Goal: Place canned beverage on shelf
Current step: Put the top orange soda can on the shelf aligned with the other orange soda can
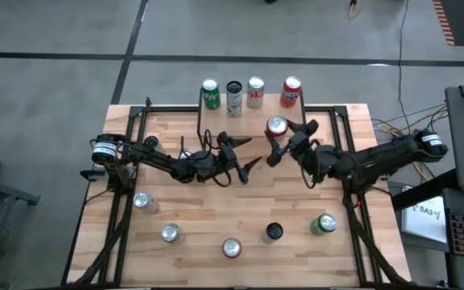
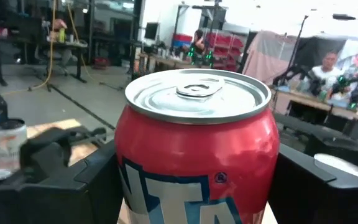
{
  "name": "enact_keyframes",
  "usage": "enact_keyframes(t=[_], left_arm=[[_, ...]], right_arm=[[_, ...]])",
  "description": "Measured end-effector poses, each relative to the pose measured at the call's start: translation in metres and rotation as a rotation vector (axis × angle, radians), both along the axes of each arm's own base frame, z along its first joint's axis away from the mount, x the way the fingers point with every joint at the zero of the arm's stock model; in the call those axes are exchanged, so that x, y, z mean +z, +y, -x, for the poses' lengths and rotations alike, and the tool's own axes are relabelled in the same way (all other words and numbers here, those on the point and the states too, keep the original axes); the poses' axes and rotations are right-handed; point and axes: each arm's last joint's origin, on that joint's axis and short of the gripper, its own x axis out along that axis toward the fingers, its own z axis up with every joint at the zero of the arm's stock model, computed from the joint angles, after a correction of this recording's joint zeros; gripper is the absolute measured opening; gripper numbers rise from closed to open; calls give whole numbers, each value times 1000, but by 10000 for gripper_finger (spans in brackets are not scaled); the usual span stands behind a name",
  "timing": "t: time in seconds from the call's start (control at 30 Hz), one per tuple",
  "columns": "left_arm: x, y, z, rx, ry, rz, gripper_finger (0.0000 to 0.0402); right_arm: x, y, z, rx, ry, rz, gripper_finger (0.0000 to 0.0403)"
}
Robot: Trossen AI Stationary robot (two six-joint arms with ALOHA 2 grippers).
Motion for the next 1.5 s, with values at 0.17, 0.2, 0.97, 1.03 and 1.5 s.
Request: enact_keyframes(t=[0.17, 0.2, 0.97, 1.03, 1.5], left_arm=[[5, -3, 1, -91, 1, -11, 322], [7, -3, 2, -104, 0, -15, 321], [50, -2, 106, -172, 40, -83, 281], [49, -2, 115, -172, 32, -81, 281], [48, -1, 140, -170, 3, -88, 281]], right_arm=[[2, -20, 14, 86, -1, -98, 290], [2, -25, 16, 92, 2, -113, 290], [-36, -49, 28, 121, -5, -136, 290], [-38, -49, 29, 123, -20, -133, 290], [-43, -52, 31, 153, -47, -122, 290]])
